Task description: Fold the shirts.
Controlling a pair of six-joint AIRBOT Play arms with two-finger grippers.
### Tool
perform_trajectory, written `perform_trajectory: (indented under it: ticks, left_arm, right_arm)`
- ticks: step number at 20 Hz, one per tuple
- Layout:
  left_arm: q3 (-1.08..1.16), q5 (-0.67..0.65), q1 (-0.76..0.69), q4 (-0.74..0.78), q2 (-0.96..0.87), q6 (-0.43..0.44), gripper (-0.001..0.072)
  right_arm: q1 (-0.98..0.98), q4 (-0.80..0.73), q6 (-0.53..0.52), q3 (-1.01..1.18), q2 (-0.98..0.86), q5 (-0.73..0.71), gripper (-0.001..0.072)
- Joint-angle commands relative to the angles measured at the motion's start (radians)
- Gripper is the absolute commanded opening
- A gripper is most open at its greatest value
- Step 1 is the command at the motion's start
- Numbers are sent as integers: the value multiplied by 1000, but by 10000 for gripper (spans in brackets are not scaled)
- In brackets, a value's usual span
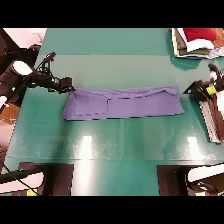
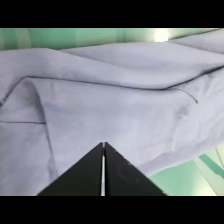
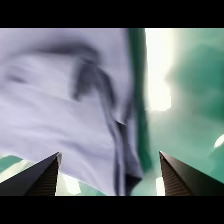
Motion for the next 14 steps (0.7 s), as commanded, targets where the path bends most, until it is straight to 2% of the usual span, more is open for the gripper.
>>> perform_trajectory:
  ticks: [1,6,8,10,11,14]
  left_arm:
    - [2,-13,0,-14,1,-1,27]
    - [-3,-10,0,-18,0,-1,26]
    - [-3,-13,0,-21,-1,-1,26]
    - [-3,-12,0,-32,-1,-2,26]
    - [-3,-12,0,-40,-1,-2,26]
    - [-3,5,-28,-53,-1,-2,26]
  right_arm:
    - [-53,114,-90,-48,-67,14,690]
    - [-8,124,-148,-47,-137,3,690]
    - [21,126,-159,-47,-151,2,586]
    - [50,125,-164,-47,-158,-19,563]
    - [63,125,-166,-47,-158,-38,496]
    - [88,126,-187,-47,-157,-60,162]
